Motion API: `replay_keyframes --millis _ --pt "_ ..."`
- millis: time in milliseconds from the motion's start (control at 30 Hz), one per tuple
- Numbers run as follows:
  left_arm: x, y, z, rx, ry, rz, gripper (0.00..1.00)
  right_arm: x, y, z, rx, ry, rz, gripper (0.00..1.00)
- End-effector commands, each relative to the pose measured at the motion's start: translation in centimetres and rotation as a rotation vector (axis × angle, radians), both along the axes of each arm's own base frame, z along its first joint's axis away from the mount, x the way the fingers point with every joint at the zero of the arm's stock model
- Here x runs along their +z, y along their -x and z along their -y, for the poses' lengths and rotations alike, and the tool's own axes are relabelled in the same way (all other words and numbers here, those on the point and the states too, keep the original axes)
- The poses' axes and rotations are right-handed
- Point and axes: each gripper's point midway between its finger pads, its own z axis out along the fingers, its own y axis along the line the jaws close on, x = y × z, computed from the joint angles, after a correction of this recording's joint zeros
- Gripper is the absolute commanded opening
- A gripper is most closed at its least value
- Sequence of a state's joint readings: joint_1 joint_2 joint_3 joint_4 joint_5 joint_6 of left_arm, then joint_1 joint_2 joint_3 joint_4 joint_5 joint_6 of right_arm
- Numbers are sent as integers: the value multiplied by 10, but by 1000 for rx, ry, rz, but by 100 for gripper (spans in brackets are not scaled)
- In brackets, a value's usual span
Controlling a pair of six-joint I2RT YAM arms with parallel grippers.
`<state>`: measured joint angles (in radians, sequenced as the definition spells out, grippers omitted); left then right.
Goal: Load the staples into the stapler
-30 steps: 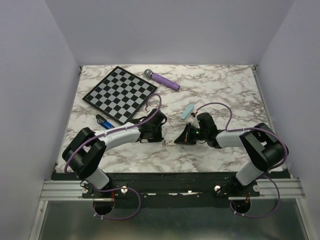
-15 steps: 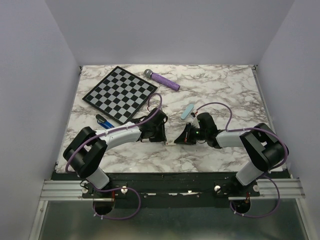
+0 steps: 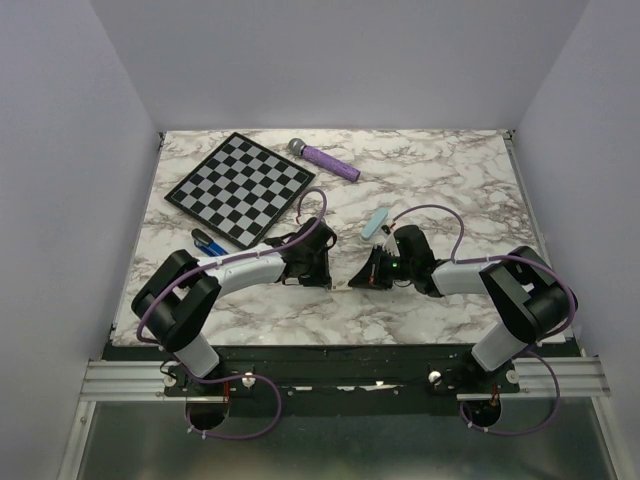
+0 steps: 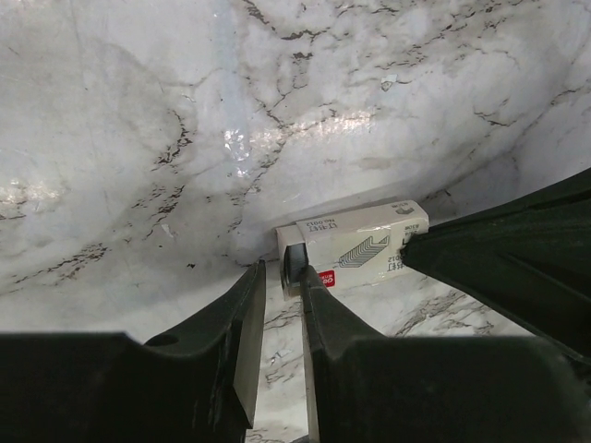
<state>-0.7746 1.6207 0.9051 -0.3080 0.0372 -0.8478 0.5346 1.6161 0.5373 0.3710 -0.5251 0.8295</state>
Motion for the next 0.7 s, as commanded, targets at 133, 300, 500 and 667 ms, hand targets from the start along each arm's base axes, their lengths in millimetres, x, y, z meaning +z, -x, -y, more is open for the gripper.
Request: replay_keyframes --millis 133,300,500,667 --pt "0 -1 10 -27 18 -6 26 3 3 -2 26 -26 8 1" --pt "-2 -1 10 -25 15 -9 24 3 3 -2 28 -34 5 1" --pt "0 -1 8 -15 13 -4 24 2 3 -2 23 -33 2 1" --pt "4 -1 6 -14 15 5 24 2 4 -2 23 -30 1 1"
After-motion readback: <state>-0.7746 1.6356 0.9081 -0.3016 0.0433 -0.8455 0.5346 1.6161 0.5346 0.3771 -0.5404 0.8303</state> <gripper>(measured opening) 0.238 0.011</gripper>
